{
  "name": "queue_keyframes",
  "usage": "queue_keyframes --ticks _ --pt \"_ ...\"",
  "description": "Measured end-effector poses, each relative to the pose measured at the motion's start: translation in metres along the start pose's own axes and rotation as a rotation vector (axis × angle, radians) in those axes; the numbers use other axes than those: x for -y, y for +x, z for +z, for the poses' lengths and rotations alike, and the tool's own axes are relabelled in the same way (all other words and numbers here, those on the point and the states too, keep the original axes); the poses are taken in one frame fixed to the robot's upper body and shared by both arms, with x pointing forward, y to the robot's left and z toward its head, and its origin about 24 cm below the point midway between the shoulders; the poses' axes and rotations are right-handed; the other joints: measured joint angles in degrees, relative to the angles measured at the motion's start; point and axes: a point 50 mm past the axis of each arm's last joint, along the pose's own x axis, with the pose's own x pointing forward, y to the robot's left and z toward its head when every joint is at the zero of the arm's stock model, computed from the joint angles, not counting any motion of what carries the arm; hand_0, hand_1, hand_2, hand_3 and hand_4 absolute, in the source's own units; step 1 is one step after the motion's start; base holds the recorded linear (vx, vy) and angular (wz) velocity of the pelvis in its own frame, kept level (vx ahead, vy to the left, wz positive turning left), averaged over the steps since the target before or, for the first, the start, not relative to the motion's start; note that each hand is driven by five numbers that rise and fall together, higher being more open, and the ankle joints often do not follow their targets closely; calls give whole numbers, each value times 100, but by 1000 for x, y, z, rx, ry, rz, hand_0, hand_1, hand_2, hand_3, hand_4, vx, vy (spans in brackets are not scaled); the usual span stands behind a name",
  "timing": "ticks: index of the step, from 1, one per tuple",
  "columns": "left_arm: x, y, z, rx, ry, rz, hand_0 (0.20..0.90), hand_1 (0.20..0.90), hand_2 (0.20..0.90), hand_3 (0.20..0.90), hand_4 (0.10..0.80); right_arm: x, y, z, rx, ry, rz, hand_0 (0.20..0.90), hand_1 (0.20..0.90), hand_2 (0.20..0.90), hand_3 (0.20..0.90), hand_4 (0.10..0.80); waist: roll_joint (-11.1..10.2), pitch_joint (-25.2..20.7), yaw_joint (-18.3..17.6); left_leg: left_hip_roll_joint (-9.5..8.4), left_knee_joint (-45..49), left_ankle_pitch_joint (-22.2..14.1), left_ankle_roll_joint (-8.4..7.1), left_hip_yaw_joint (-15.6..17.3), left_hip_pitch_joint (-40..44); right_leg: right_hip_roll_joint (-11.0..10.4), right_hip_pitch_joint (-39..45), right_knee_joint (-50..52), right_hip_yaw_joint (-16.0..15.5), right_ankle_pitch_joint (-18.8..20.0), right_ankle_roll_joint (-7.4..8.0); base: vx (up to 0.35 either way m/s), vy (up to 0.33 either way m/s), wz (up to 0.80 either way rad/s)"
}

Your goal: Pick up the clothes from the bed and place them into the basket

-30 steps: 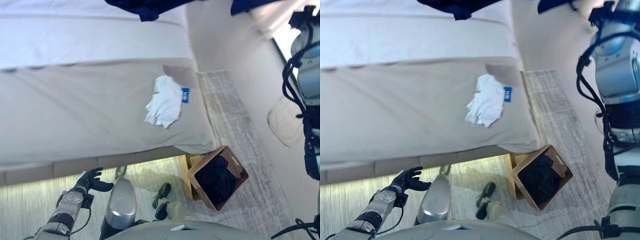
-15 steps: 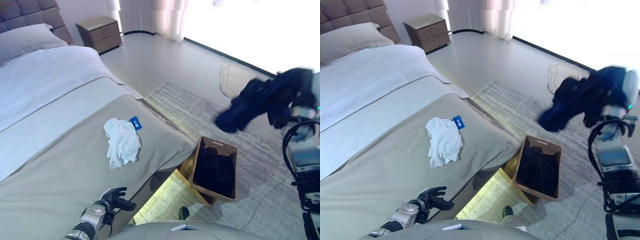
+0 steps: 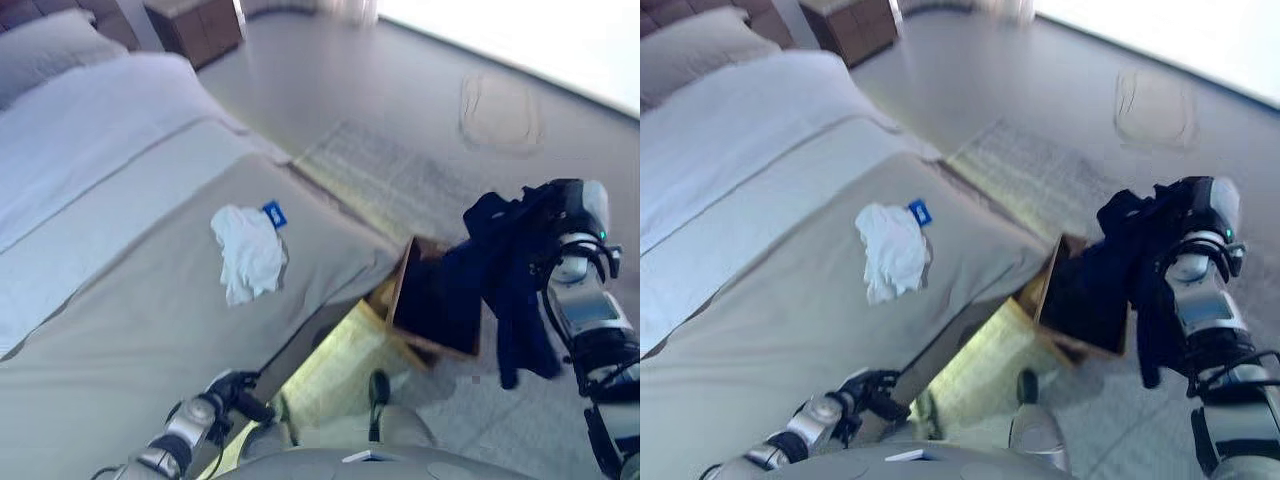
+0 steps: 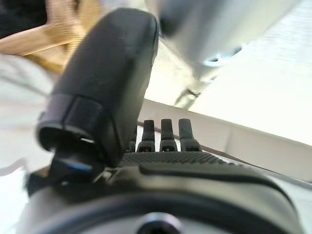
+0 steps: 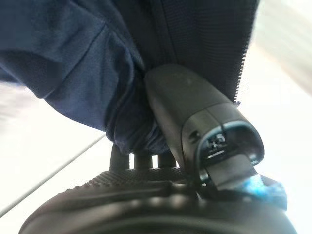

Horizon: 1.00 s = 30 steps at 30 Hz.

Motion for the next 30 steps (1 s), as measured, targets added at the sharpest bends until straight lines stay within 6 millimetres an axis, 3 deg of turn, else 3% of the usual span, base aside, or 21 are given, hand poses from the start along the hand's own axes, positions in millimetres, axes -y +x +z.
queue_keyframes --ticks 2,6,10,15,16,17,18,23,30 --pt "-4 2 24 95 -7 18 900 900 900 900 800 5 8 2 -38 -30 -38 300 300 300 200 100 243 436 16 -32 20 110 28 9 -219 -34 -339 209 72 37 -46 -204 -49 -8" --pt "-9 1 54 219 -12 38 900 900 900 900 800 6 17 6 -111 -84 -67 300 300 300 200 100 549 994 23 -39 60 143 23 25 -528 -40 -807 492 147 38 -82 -117 -53 -10" --pt "-10 0 66 266 -42 37 900 900 900 900 800 -3 13 -16 -221 -167 -36 300 300 300 200 100 550 988 117 -77 38 204 3 -28 -768 -88 -1220 818 168 -132 -124 6 -38 0" --pt "-20 -3 68 302 -54 53 900 900 900 900 800 7 17 -12 -215 -169 -105 300 300 300 200 100 554 985 136 -211 51 218 6 -137 -762 -268 -1398 1307 155 -387 -94 -29 23 13" --pt "-21 -4 67 301 -51 54 900 900 900 900 800 8 18 -10 -208 -165 -114 679 679 679 642 542 554 985 133 -244 52 221 10 -155 -763 -312 -1444 1417 157 -455 -92 -14 49 13" --pt "-22 -4 66 298 -49 53 900 900 900 900 800 8 18 -8 -204 -162 -120 855 855 855 848 748 555 985 147 -272 52 221 11 -168 -766 -347 -1488 1502 163 -507 -89 -13 75 12" --pt "-24 -4 66 295 -46 51 900 900 900 900 800 9 19 -6 -201 -158 -122 900 900 900 900 800 555 985 173 -297 51 221 11 -170 -775 -379 -1538 1574 172 -570 -82 5 90 9" --pt "-22 -5 58 283 -65 44 900 900 900 900 800 11 21 1 -169 -77 -167 900 900 900 900 800 557 983 255 -323 47 225 16 -172 -781 -408 -1560 1627 190 -608 -63 35 117 2" --pt "-12 -4 52 270 -83 15 900 900 900 900 800 26 19 29 -9 106 -323 900 900 900 900 800 558 982 239 -260 -52 254 50 -377 -495 -354 -1003 1265 -51 -539 -104 44 100 11"
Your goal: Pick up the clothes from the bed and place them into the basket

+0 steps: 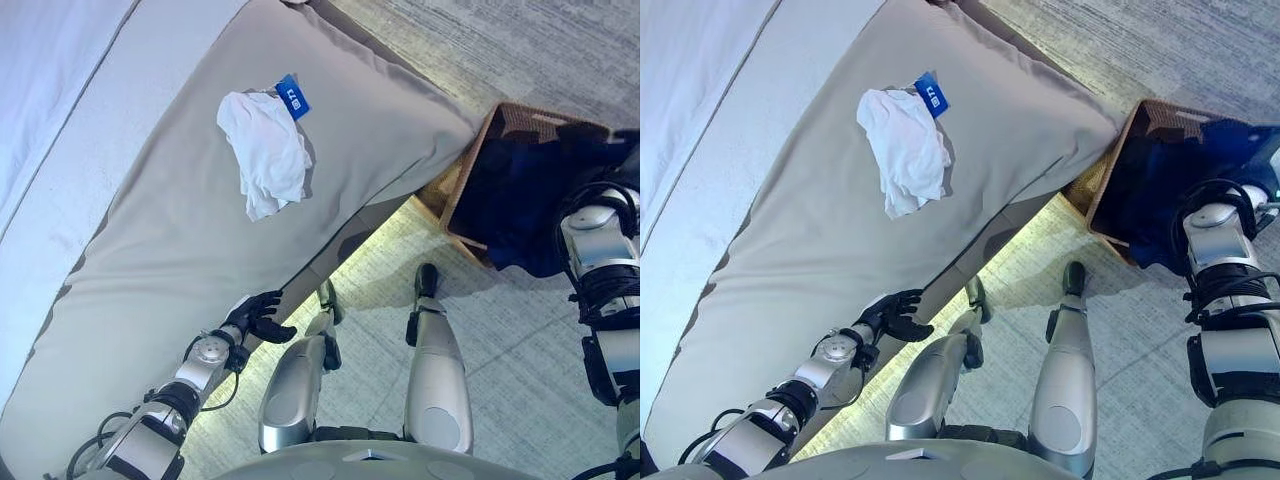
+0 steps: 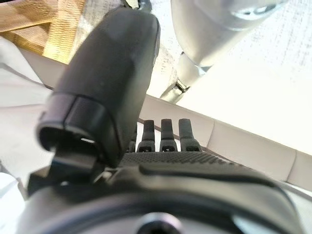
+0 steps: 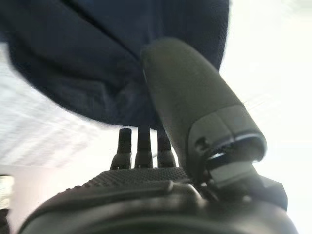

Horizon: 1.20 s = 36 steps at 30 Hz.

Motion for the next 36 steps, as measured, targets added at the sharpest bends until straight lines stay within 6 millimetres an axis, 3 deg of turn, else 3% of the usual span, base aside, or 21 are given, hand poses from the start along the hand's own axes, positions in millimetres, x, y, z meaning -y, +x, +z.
queue_keyframes --ticks 6,13,17,20,25,28,31,33,36 --pt "8 2 1 0 -59 -8 900 900 900 900 800 9 -4 38 178 85 -28 900 900 900 900 800 2 -2 25 44 -83 3 1 -217 199 34 526 -382 -304 124 9 78 76 20" --pt "6 -1 -14 -55 -138 29 900 900 900 900 800 9 3 23 113 -108 169 900 900 900 900 800 -62 -20 353 72 -153 2 -1 -626 544 44 1334 -750 -837 145 25 104 85 35" --pt "-4 -11 -36 -125 -180 82 900 900 900 900 800 -10 -8 11 107 -218 334 900 900 900 900 800 -340 -119 567 62 -150 2 -2 -832 644 40 1655 -894 -1103 148 27 110 163 31" --pt "-12 -20 -55 -187 -187 113 900 900 900 900 800 -27 -19 9 127 -299 452 900 900 900 900 800 -664 -299 749 38 -147 0 -4 -979 693 39 1882 -1047 -1240 147 28 73 116 29" --pt "-32 -33 -71 -248 -165 157 900 900 900 900 800 -44 -28 -34 -102 -368 501 900 900 900 900 800 -1164 -571 1270 -31 -149 -20 -27 -1237 711 21 2143 -1226 -1471 148 41 31 67 32" --pt "-37 -40 -79 -271 -168 177 900 900 900 900 800 -48 -36 -53 -202 -360 521 900 900 900 900 800 -1219 -601 1358 -91 -148 -37 -21 -1327 654 -19 2186 -1282 -1549 148 42 62 41 22" --pt "-38 -51 -96 -315 -214 205 900 900 900 900 800 -53 -57 -82 -254 -371 584 900 900 900 900 800 -1226 -608 1406 -148 -142 -51 2 -1326 722 -62 2371 -1485 -1561 267 197 90 19 5" --pt "-37 -58 -106 -353 -229 212 900 900 900 900 800 -56 -71 -97 -280 -354 627 900 900 900 900 800 -1244 -658 1391 -197 -143 -64 20 -1316 735 -69 2405 -1550 -1557 298 205 66 47 -2" --pt "-32 -68 -121 -398 -269 226 900 900 900 900 800 -68 -94 -94 -230 -254 702 900 900 900 900 800 -1296 -711 1205 -200 -137 -65 23 -1268 761 -48 2475 -1705 -1522 413 223 44 46 -8"
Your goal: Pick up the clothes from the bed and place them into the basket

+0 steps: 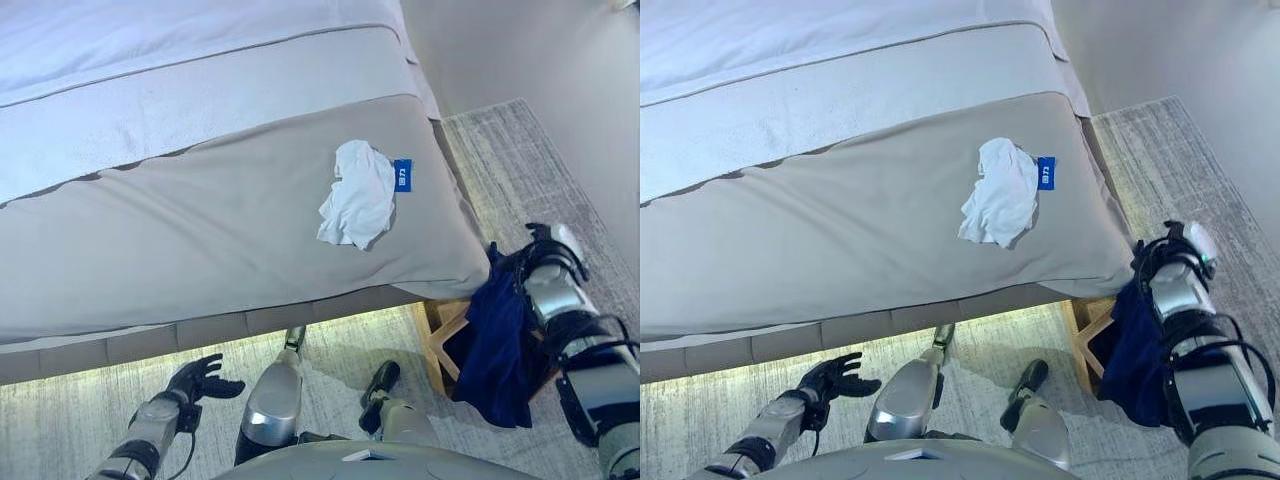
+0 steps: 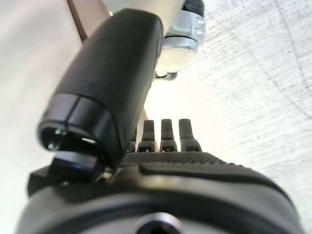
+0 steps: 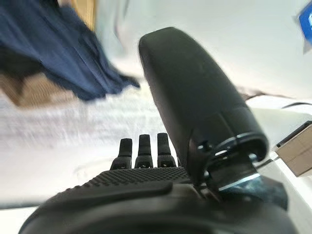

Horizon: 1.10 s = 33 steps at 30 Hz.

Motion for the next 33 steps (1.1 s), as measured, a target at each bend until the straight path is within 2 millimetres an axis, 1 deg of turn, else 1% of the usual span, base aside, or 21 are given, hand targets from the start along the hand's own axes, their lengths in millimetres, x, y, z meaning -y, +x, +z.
queue_keyframes --ticks 2,4,7,9,11,12,13,15,16,19,21,23,24,25,26,28,31,32,33 --pt "3 0 -5 -17 -9 -5 900 900 900 900 800 -17 -9 4 82 15 50 900 900 900 900 800 -50 -102 -62 -1 -5 -9 7 28 68 13 71 -60 20 8 -5 23 24 -8" --pt "7 0 -6 -13 -14 -14 900 900 900 900 800 -26 -15 15 166 0 84 900 900 900 900 800 -87 -184 -75 14 -3 -31 -6 57 100 26 93 -70 47 8 -5 14 -1 -9" --pt "10 2 1 21 -13 -20 900 900 900 900 800 -38 -21 33 285 -91 121 900 900 900 900 800 -217 -303 12 58 17 -46 -26 44 77 73 100 -90 35 6 -5 -12 -16 1" --pt "12 4 10 50 -8 -26 900 900 900 900 800 -41 -22 49 350 -153 113 900 900 900 900 800 -292 -342 88 69 119 -61 -44 -42 -50 97 91 -148 -50 5 -5 -60 -16 18" --pt "15 5 15 64 -3 -35 900 900 900 900 800 -40 -21 70 410 -200 80 900 900 900 900 800 -297 -344 187 57 229 -71 -60 -149 -240 102 48 -163 -155 -1 3 -73 -1 21" --pt "15 6 16 67 0 -36 900 900 900 900 800 -39 -20 76 424 -216 68 900 900 900 900 800 -297 -344 196 54 259 -79 -71 -180 -275 104 31 -167 -187 -12 20 -56 8 26" --pt "16 7 21 76 10 -39 900 900 900 900 800 -35 -19 89 456 -244 34 900 900 900 900 800 -296 -343 284 53 325 -76 -70 -254 -428 117 -43 -164 -243 -14 23 16 -20 30" --pt "17 8 27 89 19 -44 900 900 900 900 800 -26 -16 109 491 -275 -25 900 900 900 900 800 -287 -333 472 40 431 -69 -75 -397 -669 130 -169 -151 -368 -14 21 9 -21 32" --pt "17 8 28 92 20 -44 900 900 900 900 800 -22 -15 119 504 -295 -47 900 900 900 900 800 -287 -326 572 40 447 -66 -80 -433 -746 137 -227 -153 -368 -15 21 -51 14 23" --pt "16 8 31 98 22 -47 900 900 900 900 800 -5 -12 152 518 -353 -123 900 900 900 900 800 -210 -83 821 -20 617 -68 -99 -641 -982 117 -281 -113 -572 -17 18 -19 26 32" --pt "14 9 39 113 30 -52 900 900 900 900 800 8 -7 166 476 -373 -154 900 900 900 900 800 -163 174 1048 -54 705 -82 -117 -756 -1131 86 -360 -28 -672 -41 3 20 22 29" --pt "11 10 49 137 24 -47 900 900 900 900 800 15 -1 168 413 -382 -153 900 900 900 900 800 -140 411 1261 -91 812 -114 -162 -858 -1269 63 -413 45 -766 -48 10 15 21 27" --pt "10 10 53 147 25 -46 900 900 900 900 800 18 1 166 385 -378 -153 900 900 900 900 800 -139 480 1299 -108 839 -121 -170 -912 -1311 51 -416 55 -820 -58 21 2 35 40" --pt "9 11 61 171 21 -44 900 900 900 900 800 24 6 162 314 -365 -148 900 900 900 900 800 -133 632 1429 -131 898 -124 -172 -999 -1442 25 -481 82 -901 -70 38 0 44 32" --pt "8 11 66 186 13 -48 900 900 900 900 800 27 8 160 279 -366 -147 900 900 900 900 800 -124 695 1517 -154 907 -122 -171 -1020 -1540 -6 -575 137 -928 -82 52 -1 62 28" --pt "9 11 73 208 12 -52 900 900 900 900 800 35 12 158 213 -370 -148 900 900 900 900 800 -111 811 1614 -236 1008 -114 -164 -1069 -1769 -81 -773 251 -974 -93 56 6 62 16" --pt "10 10 77 227 9 -56 900 900 900 900 800 41 14 151 130 -377 -151 900 900 900 900 800 -109 843 1675 -347 1112 -115 -165 -1134 -1963 -214 -922 372 -1012 -114 92 5 61 17" --pt "10 10 80 242 -1 -58 900 900 900 900 800 46 15 150 86 -375 -148 900 900 900 900 800 -114 841 1678 -381 1143 -117 -165 -1165 -2041 -253 -997 452 -1045 -117 103 9 76 20" --pt "10 9 85 267 -7 -61 900 900 900 900 800 52 15 152 59 -366 -155 900 900 900 900 800 -113 841 1679 -410 1214 -164 -167 -1189 -2157 -298 -1095 549 -1063 -175 114 9 51 16"
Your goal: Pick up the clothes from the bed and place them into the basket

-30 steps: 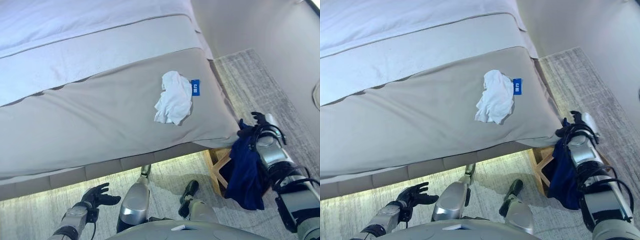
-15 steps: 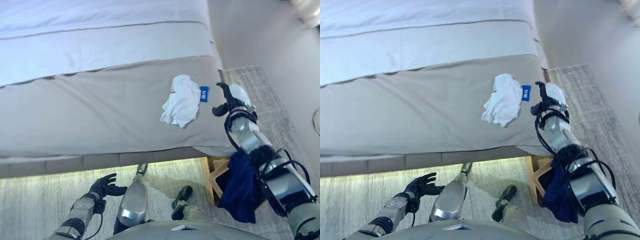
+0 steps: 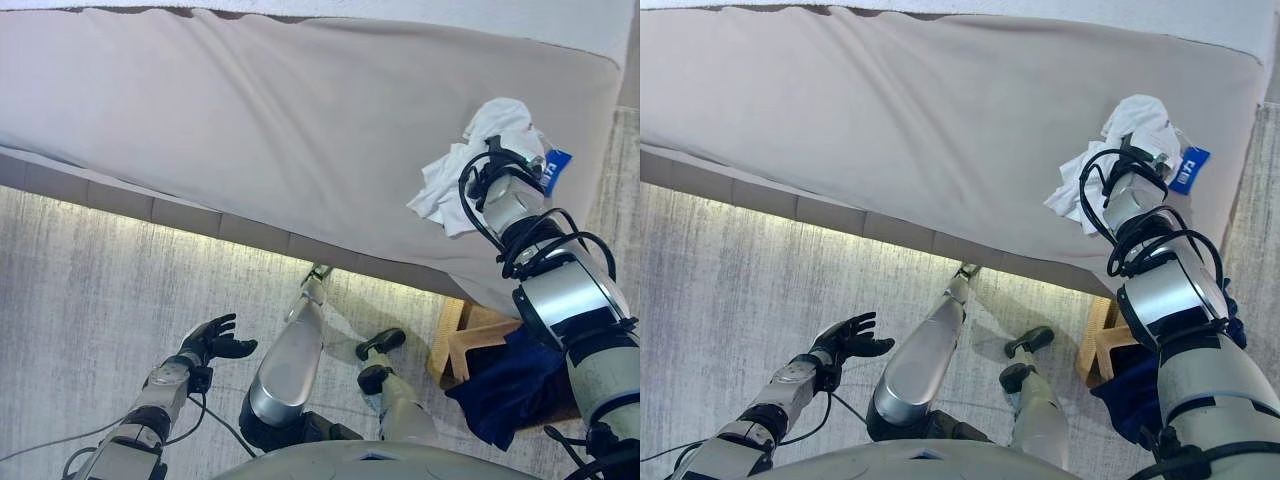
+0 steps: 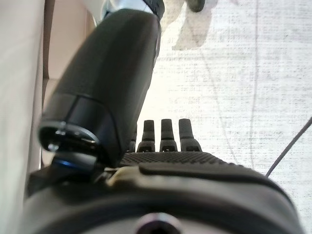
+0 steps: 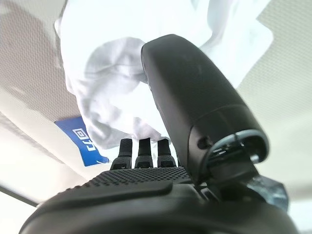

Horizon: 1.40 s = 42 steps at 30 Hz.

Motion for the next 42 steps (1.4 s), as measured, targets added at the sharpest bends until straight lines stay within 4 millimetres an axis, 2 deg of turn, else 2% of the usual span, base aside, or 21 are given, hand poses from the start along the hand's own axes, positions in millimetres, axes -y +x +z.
queue_keyframes --ticks 6,7,8,12,15,17,18,19,21,23,25,28,30,31,32,33,35,37,38,39,42 --pt "10 1 26 129 -6 -46 900 900 900 900 800 34 0 4 -82 37 -71 900 900 900 900 800 0 0 11 -84 453 -83 54 -97 -791 -188 -778 638 -33 -162 -25 0 57 5" --pt "11 1 26 131 -7 -53 900 900 900 900 800 39 0 5 -87 41 -95 799 799 799 782 682 0 0 -12 -109 564 -118 68 -118 -941 -242 -929 806 -27 -219 -29 12 11 3" --pt "12 1 27 134 -6 -54 900 900 900 900 800 42 0 6 -89 43 -115 300 300 300 200 100 0 0 -12 -111 651 -142 82 -133 -1065 -259 -1039 883 -28 -233 -27 0 0 0" --pt "13 1 30 148 -6 -64 900 900 900 900 800 62 -1 8 -62 118 -272 300 300 300 200 100 4 -2 -42 -117 838 -176 103 -120 -1525 -314 -1522 1112 41 -286 -26 -25 -4 -6" --pt "10 -3 19 130 -27 -44 900 900 900 900 800 67 -6 24 79 347 -361 300 300 300 200 100 4 -2 -257 -94 975 -176 104 -63 -1654 -272 -1658 1111 207 -284 -26 -30 -24 -18" --pt "9 -5 11 120 -35 -33 900 900 900 900 800 70 -24 43 319 560 -410 300 300 300 200 100 -15 8 -396 9 1075 -207 152 152 -1626 -135 -1684 956 525 -263 -53 -6 -57 -52" --pt "8 -6 5 111 -39 -26 900 900 900 900 800 68 -33 52 418 599 -432 300 300 300 200 100 -42 23 -410 56 1083 -226 181 279 -1559 -102 -1660 931 604 -201 -136 5 -92 -65" --pt "7 -7 3 110 -42 -16 900 900 900 900 800 67 -41 57 488 634 -437 300 300 300 200 100 -55 30 -472 106 1077 -251 219 401 -1453 -73 -1593 844 717 -195 -144 16 -112 -57" --pt "-1 -8 -2 99 -63 24 900 900 900 900 800 63 -67 60 639 727 -433 300 300 300 200 100 -153 83 -631 185 1088 -312 264 609 -1099 42 -1285 608 954 -98 -268 27 -129 -47" --pt "-13 -12 -13 61 -89 82 900 900 900 900 800 56 -89 62 749 771 -439 300 300 300 200 100 -314 161 -808 318 1055 -418 325 912 -503 117 -738 347 1117 34 -269 -9 -166 -57" --pt "-20 -13 -17 41 -119 121 900 900 900 900 800 62 -109 48 809 844 -517 300 300 300 200 100 -440 150 -984 382 935 -541 348 1102 65 194 -212 68 1292 77 -216 35 -174 -47" --pt "-28 -15 -17 20 -94 151 900 900 900 900 800 93 -125 31 830 931 -717 300 300 300 200 100 -629 57 -1361 480 612 -578 309 1376 682 290 218 -264 1508 92 -189 40 -164 -48" --pt "-30 -16 -18 7 -74 162 900 900 900 900 800 108 -125 19 805 948 -805 300 300 300 200 100 -807 -85 -1599 534 411 -563 273 1635 941 334 279 -395 1708 177 -86 53 -128 -60" --pt "-31 -16 -19 -2 -68 163 900 900 900 900 800 110 -125 16 799 944 -817 300 300 300 200 100 -820 -94 -1661 556 367 -556 258 1683 1020 342 332 -425 1739 221 -78 34 -138 -58" --pt "-29 -16 -24 -36 -40 159 900 900 900 900 800 112 -121 1 764 914 -842 300 300 300 200 100 -896 -182 -1820 580 228 -536 222 1848 1304 354 463 -500 1892 426 -85 36 -152 -49" --pt "-28 -18 -32 -65 -27 160 900 900 900 900 800 107 -117 -7 734 899 -837 300 300 300 200 100 -905 -366 -1925 596 164 -541 214 1895 1393 399 512 -585 1965 455 -122 59 -173 -59" --pt "-23 -22 -51 -149 -13 154 900 900 900 900 800 92 -111 -24 676 845 -799 300 300 300 200 100 -814 -793 -2199 652 -45 -524 142 2042 1622 472 612 -748 2064 522 -166 40 -159 -43" --pt "-14 -24 -61 -182 -4 138 900 900 900 900 800 81 -107 -33 646 800 -760 300 300 300 200 100 -651 -985 -2329 687 -255 -494 107 2164 1947 525 784 -834 2181 539 -187 21 -130 -41" --pt "-3 -24 -69 -204 -10 115 900 900 900 900 800 69 -104 -41 620 765 -714 300 300 300 200 100 -464 -1215 -2459 710 -460 -482 91 2264 2169 575 894 -914 2251 539 -188 38 -84 -39" --pt "2 -24 -71 -213 -15 104 900 900 900 900 800 64 -103 -45 609 748 -691 300 300 300 200 100 -378 -1317 -2514 716 -558 -472 87 2315 2270 589 921 -932 2296 538 -188 46 -112 -38" --pt "33 -20 -73 -212 -4 23 900 900 900 900 800 35 -95 -66 535 659 -564 300 300 300 200 100 64 -1637 -2741 796 -898 -422 76 2546 2666 700 1025 -932 2336 536 -187 42 -171 -37"
